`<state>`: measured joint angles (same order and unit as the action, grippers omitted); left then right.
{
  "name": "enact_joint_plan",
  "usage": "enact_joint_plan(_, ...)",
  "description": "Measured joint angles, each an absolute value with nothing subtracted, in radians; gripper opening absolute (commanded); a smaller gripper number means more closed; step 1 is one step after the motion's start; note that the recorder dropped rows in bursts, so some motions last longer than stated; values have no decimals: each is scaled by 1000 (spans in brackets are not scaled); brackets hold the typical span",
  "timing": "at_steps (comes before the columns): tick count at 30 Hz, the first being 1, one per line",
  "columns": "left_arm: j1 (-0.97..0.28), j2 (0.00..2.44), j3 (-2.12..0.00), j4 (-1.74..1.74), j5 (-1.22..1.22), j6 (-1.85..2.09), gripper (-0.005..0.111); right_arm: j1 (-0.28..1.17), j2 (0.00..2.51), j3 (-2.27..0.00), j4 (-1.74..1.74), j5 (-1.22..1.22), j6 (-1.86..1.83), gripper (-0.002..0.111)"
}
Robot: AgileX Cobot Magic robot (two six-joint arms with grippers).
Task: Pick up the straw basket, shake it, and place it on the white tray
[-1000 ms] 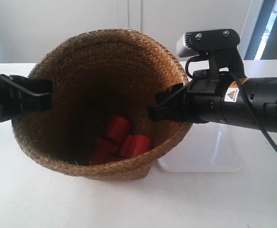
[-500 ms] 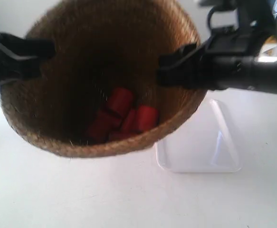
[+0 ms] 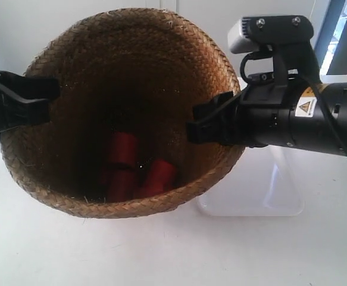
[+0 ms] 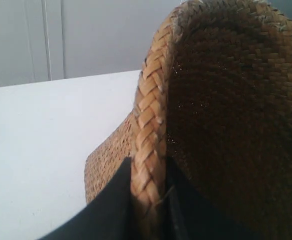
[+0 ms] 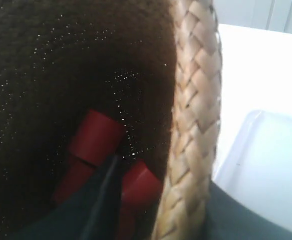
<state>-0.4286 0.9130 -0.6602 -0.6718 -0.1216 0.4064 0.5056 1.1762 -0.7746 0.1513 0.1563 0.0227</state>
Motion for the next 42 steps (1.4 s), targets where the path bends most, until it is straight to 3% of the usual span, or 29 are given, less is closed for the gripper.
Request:
enact_joint_plan(11,-429,913,-663,-674,-108,408,0,506,1204,-791,151,177,23,0)
enact_joint_plan(14,-427,865,-738,-670,-27,399,0,520,1139,-885,151,279,18,0)
enact_joint_plan(16,-427,806,-786,-648,-8,408,0,546,1064,-905,147,218,6,0)
enact_joint_plan(19,-413,796,-745,-631,-75,405,0,549,1076,-843,134,100,17,0)
enact_joint_plan(25,-406,856,-651,-631,-23,373,0,556,1182,-799,140,200,45,0)
enact_joint_plan(38,-406,832,-654,-631,-56,349,0,559,1176,-831,132,213,44,0)
enact_joint_plan(42,-406,802,-723,-629,-18,313,0,574,1118,-935,121,290,36,0)
